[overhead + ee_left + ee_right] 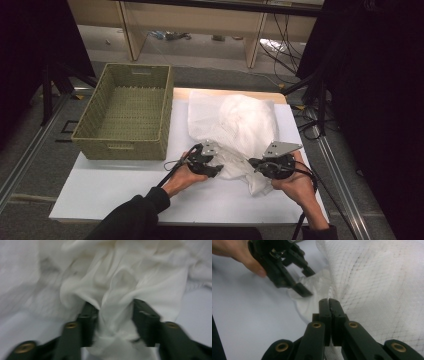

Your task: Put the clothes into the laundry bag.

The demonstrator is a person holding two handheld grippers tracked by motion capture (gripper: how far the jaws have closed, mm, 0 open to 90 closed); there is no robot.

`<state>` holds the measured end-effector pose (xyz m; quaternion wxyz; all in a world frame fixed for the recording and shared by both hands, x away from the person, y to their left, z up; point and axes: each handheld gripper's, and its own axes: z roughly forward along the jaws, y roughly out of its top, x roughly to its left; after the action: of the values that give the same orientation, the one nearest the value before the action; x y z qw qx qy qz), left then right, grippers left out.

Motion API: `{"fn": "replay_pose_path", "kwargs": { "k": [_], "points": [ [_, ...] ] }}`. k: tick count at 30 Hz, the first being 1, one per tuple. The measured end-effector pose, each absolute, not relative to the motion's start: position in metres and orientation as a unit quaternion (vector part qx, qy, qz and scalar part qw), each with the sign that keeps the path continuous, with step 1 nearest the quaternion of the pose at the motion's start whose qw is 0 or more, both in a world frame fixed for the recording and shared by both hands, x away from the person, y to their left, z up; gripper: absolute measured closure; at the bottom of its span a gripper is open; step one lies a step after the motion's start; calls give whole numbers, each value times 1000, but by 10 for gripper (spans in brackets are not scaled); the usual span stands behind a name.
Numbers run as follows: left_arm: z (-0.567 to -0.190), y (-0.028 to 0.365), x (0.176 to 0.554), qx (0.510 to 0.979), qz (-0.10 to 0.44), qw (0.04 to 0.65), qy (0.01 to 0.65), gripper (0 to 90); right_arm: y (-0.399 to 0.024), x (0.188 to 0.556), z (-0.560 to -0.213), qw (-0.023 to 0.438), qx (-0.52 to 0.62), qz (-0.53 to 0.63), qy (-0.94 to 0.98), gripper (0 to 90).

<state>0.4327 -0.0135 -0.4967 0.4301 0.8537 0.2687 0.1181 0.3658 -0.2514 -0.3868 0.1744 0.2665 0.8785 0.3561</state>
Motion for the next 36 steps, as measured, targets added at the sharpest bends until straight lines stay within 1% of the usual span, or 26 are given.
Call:
{"fn": "replay_pose_path", "kwargs": {
  "k": [1, 3, 4, 6, 8, 9, 12, 13, 14, 16, 17, 18, 19, 20, 21, 22, 24, 25, 26, 29, 30, 32, 33, 34, 35, 36],
  "points": [
    [-496, -20, 434, 852, 126, 438, 258, 703, -251, 366, -386, 175, 267, 356, 878, 900],
    [-494, -33, 437, 848, 126, 450, 249, 806, -253, 366, -385, 181, 256, 359, 879, 900],
    [-492, -39, 438, 842, 126, 459, 253, 806, -253, 366, -385, 181, 256, 359, 879, 900],
    [-490, -51, 442, 827, 123, 478, 269, 838, -254, 366, -384, 185, 256, 362, 877, 900],
    [-488, -58, 448, 825, 128, 476, 275, 851, -255, 365, -383, 179, 259, 360, 878, 900],
    [-488, -66, 452, 814, 125, 482, 300, 851, -256, 365, -382, 180, 260, 361, 878, 900],
    [-487, -73, 458, 805, 126, 488, 312, 851, -258, 365, -379, 181, 257, 362, 877, 900],
    [-486, -77, 462, 799, 134, 491, 321, 851, -259, 365, -379, 189, 258, 360, 876, 900],
    [-485, -83, 468, 794, 141, 490, 331, 849, -262, 365, -382, 179, 265, 360, 876, 900],
    [-484, -86, 471, 793, 147, 489, 333, 847, -263, 366, -382, 186, 264, 361, 875, 900],
    [-485, -88, 474, 790, 144, 494, 332, 840, -264, 367, -383, 180, 272, 360, 874, 900],
    [-487, -88, 476, 795, 141, 489, 331, 833, -265, 367, -383, 185, 272, 360, 873, 900],
    [-489, -89, 476, 796, 132, 489, 331, 815, -267, 368, -385, 182, 273, 358, 874, 900],
    [-491, -85, 474, 808, 122, 479, 321, 734, -269, 370, -388, 180, 280, 356, 873, 900],
    [-491, -85, 474, 808, 122, 479, 321, 682, -269, 370, -388, 180, 280, 356, 873, 900],
    [-490, -81, 470, 814, 119, 475, 313, 682, -270, 371, -389, 182, 277, 356, 874, 900],
    [-487, -76, 464, 821, 122, 466, 307, 556, -269, 372, -394, 175, 278, 350, 877, 900],
    [-484, -70, 460, 829, 115, 457, 301, 417, -267, 374, -398, 172, 282, 345, 879, 900],
    [-482, -66, 457, 835, 101, 453, 297, 417, -267, 374, -398, 172, 282, 345, 879, 900],
    [-474, -39, 445, 837, 97, 450, 296, 316, -264, 374, -403, 175, 283, 345, 878, 900],
    [-472, -31, 443, 835, 94, 453, 298, 307, -264, 374, -402, 167, 281, 340, 882, 900],
    [-469, -6, 437, 827, 94, 461, 309, 295, -265, 375, -402, 172, 281, 346, 879, 900],
    [-468, 3, 436, 820, 95, 466, 318, 294, -265, 375, -402, 178, 284, 347, 876, 900],
    [-468, 11, 436, 825, 101, 457, 316, 295, -265, 373, -400, 166, 289, 343, 878, 900],
    [-468, 21, 437, 821, 105, 456, 326, 304, -265, 373, -401, 170, 292, 343, 876, 900],
    [-469, 27, 439, 821, 101, 454, 332, 353, -264, 374, -402, 174, 289, 346, 875, 900]
  ]
}}
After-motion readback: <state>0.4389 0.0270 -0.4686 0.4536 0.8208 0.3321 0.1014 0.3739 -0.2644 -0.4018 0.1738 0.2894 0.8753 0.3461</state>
